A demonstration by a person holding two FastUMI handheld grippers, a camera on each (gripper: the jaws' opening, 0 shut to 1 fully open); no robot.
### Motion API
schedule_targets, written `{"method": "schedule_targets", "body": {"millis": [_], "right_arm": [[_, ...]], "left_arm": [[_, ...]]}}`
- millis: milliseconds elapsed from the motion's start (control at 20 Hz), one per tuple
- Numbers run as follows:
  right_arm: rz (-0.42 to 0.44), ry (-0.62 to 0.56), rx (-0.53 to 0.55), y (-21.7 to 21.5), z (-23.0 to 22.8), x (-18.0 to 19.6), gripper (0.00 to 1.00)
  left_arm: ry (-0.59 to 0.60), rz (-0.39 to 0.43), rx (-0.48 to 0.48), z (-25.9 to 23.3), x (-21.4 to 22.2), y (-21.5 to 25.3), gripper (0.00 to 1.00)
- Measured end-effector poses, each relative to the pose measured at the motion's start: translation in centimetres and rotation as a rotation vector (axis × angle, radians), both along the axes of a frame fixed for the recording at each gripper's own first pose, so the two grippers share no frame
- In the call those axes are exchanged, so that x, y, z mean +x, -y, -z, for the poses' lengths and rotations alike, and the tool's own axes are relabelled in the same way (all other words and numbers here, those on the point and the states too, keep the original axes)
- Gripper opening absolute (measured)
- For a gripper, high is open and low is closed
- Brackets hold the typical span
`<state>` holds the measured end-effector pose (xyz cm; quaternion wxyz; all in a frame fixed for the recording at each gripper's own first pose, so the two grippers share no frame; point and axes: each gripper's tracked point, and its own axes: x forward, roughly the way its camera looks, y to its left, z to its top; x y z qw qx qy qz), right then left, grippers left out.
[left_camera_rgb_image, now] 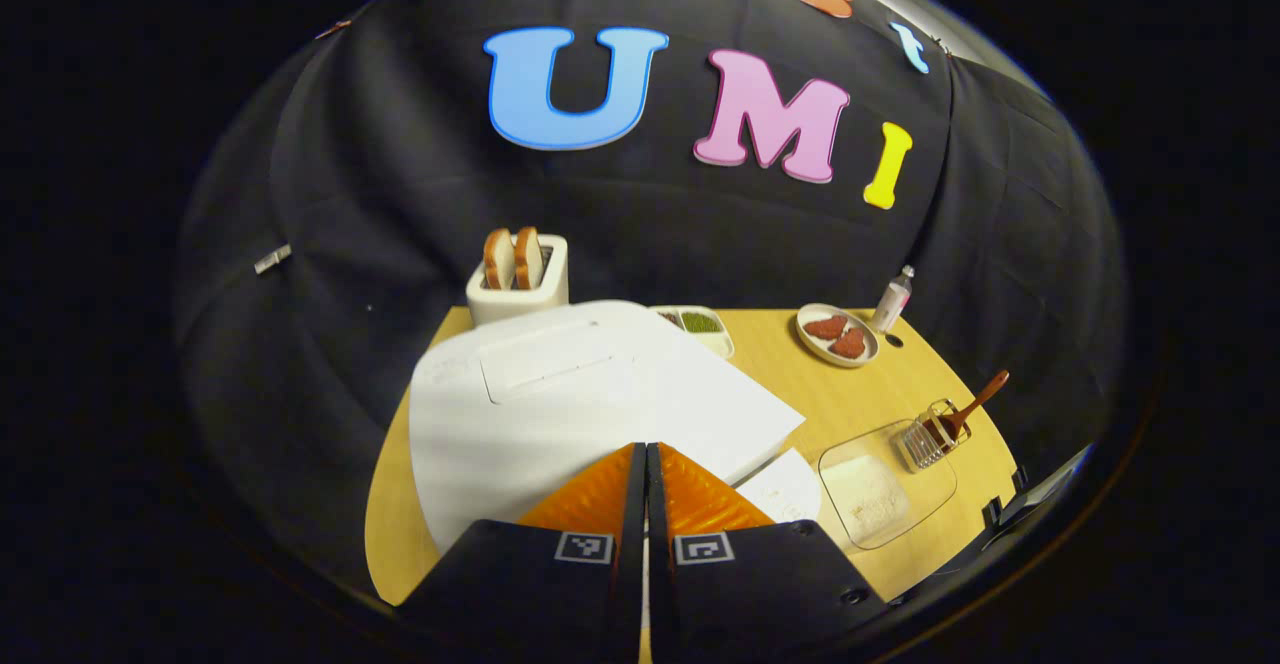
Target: Close the left gripper, press the button to open the rice cooker; take a wooden spoon from the chopstick holder with the right hand, scoop a spoonful of rice and pour it into the rice cooker, then put the wooden spoon back into the chopstick holder.
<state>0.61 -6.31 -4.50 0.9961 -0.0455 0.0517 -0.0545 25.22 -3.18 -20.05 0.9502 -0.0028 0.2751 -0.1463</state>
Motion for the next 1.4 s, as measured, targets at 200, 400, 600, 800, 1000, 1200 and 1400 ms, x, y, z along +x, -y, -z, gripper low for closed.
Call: {"method": "schedule_targets", "body": {"millis": [200, 400, 600, 800, 1000, 1200, 1400], "right_arm": [[0.001, 0.003, 0.0, 0.1, -0.1, -0.1, 0.97], [-0.011, 0.001, -0.015, -0.2, -0.1, -0.1, 0.98], [-0.017, -0.007, -0.02, -0.1, 0.2, -0.1, 0.98], [-0.014, -0.003, -0.026, 0.2, 0.0, -0.2, 0.97], [-0.014, -0.011, -0.021, 0.4, 0.4, -0.2, 0.97], [-0.024, -0.009, 0.0, 0.2, 0.4, -0.2, 0.98], [-0.043, -0.011, 0.01, 0.2, 0.7, -0.2, 0.97]], "left_arm": [[0.244, -0.063, 0.075, -6.5, 1.2, -1.3, 0.1], [0.419, -0.058, 0.08, -12.9, -0.1, -0.7, 0.18], [0.505, -0.025, 0.093, -16.2, -2.6, 0.7, 0.78], [0.573, -0.038, 0.073, -19.6, -6.8, 2.0, 0.96], [0.612, -0.055, -0.032, -22.5, -12.7, 3.4, 0.96], [0.589, -0.114, -0.066, -22.5, -17.0, 2.6, 0.96], [0.565, -0.168, -0.088, -21.7, -20.7, 1.5, 0.96]]}}
